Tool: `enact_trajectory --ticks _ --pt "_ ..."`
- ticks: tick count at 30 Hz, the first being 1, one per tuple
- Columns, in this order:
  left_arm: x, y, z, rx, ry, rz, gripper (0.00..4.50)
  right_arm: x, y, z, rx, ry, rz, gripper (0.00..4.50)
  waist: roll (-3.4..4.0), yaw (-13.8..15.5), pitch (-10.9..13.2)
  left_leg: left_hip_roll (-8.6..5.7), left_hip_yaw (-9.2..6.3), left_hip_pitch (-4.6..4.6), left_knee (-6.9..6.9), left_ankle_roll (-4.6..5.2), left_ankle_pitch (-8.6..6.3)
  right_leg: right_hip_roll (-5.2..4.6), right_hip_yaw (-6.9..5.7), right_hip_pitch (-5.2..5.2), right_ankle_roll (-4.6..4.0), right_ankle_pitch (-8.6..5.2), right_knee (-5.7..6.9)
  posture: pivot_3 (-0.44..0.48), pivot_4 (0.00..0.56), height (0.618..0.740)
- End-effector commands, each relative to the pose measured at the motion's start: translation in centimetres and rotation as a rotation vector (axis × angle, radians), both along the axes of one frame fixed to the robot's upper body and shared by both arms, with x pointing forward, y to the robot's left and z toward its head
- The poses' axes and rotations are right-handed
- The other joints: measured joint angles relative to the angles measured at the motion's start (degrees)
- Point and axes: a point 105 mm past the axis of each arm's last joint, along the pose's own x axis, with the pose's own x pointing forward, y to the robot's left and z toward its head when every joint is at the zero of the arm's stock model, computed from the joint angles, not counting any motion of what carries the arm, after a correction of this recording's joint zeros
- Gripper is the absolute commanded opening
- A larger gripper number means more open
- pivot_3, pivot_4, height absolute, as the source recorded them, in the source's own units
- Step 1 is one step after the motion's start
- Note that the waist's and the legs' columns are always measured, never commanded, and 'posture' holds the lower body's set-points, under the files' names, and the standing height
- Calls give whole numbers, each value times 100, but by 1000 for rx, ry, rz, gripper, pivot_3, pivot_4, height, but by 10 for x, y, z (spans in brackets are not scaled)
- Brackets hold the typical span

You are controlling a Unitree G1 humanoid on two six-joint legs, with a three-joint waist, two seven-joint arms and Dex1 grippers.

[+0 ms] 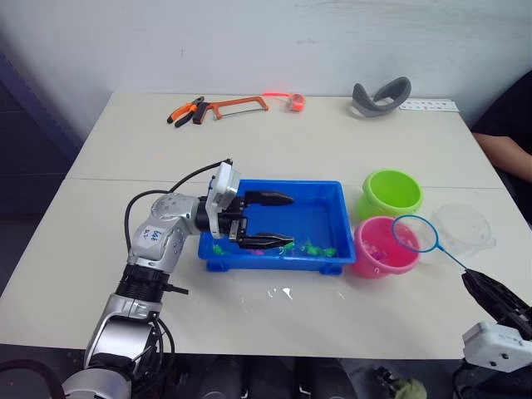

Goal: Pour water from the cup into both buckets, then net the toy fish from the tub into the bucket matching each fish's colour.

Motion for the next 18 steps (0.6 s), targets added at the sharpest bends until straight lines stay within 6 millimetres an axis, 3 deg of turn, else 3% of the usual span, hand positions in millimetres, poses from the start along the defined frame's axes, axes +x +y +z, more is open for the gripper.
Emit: enact_trajectory --ticks 1,5,8,12,18 --pt "-5 6 8 1 -68 -5 4477 3 7 27 51 -120 48 0 0 -9 0 0 0 1 0 0 0 0 0 0 0 0 0 0 150 740" --pt "-1 25 10 -17 -74 31 4477 14 14 44 382 -86 62 0 0 -23 0 6 0 5 1 -1 1 -8 2 3 -3 -1 0 0 150 740" --pt "10 51 14 -46 -76 141 4477 26 39 46 673 152 162 0 3 -41 2 9 -2 8 4 0 1 -23 -1 5 -6 -3 2 0 150 740" --pt "14 85 6 19 -103 242 4477 52 66 59 733 347 226 0 3 -43 2 9 -5 10 4 8 -3 -35 -11 7 -9 -4 2 0 150 740" --pt "1 116 2 30 -105 368 4477 80 98 54 568 561 298 0 4 -8 5 8 -17 -6 4 15 -13 -46 -34 5 -9 -4 -3 0 150 740"
